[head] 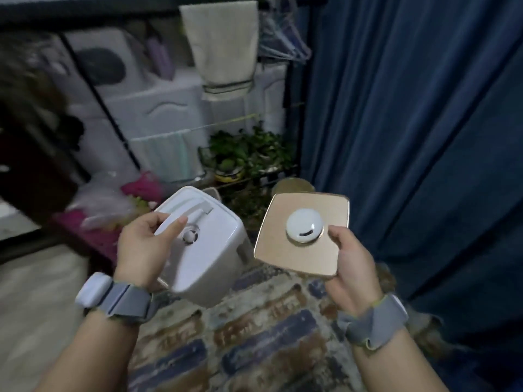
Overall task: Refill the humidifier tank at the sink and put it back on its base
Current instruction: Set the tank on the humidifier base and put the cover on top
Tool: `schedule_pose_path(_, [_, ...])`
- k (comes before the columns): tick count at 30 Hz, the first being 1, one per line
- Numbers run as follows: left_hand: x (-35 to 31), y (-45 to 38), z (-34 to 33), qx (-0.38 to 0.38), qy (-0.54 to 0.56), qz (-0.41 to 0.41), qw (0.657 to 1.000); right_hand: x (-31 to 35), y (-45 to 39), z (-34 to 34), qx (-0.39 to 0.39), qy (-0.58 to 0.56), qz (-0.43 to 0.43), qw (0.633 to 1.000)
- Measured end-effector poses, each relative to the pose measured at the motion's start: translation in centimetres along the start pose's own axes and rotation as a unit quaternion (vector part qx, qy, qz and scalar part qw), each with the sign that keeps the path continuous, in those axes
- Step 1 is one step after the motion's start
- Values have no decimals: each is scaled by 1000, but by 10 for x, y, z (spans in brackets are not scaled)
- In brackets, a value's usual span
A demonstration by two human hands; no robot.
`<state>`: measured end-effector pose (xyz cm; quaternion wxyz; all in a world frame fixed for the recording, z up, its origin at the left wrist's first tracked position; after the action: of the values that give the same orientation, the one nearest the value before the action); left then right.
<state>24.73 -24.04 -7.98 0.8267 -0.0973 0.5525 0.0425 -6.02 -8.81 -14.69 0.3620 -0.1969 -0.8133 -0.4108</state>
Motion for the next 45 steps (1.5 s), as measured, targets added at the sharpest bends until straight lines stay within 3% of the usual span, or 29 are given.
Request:
schedule_pose_path(5, [52,-25,96,-111,9,77,991,-58,6,-117,118,89,-44,988])
schedule_pose_path(13, [158,-20,263,-232,-2,179,956,-211,64,-261,197,197,-125,952])
schedule_pose_path(15, [198,-19,329,-283,0,206,937,-269,100,-312,229,234,-136,935])
schedule_pose_path(19, [266,-33,424,-312,-13,235,920,-376,157,-392,281,312,-116,900])
schedule_pose_path(25, [305,-69,568,-376,-93,243,889,-494,249,-496,357,358,-129,853])
schedule_pose_path(35, [394,-159,706,-398,-114,316,854,-634,311,-670,428,413,-81,800])
schedule_pose_path(41, [415,-248,761,-399,-120,334,845,-698,360,-796,565,427,2,706])
schedule_pose_path(45, [434,-311,803,-399,-110,326,850,-736,376,-868,606,426,51,670])
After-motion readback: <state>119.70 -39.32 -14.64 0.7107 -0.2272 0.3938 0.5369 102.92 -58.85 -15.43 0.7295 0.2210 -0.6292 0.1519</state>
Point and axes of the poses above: each hand's wrist, its own y-axis away from the middle knuckle, its own z-axis out of the back of the hand, x = y × z, the point moved 10 cm from there along -y, towards the middle knuckle, and after that the axes turned 10 degrees about -x, right-handed, at the moved point
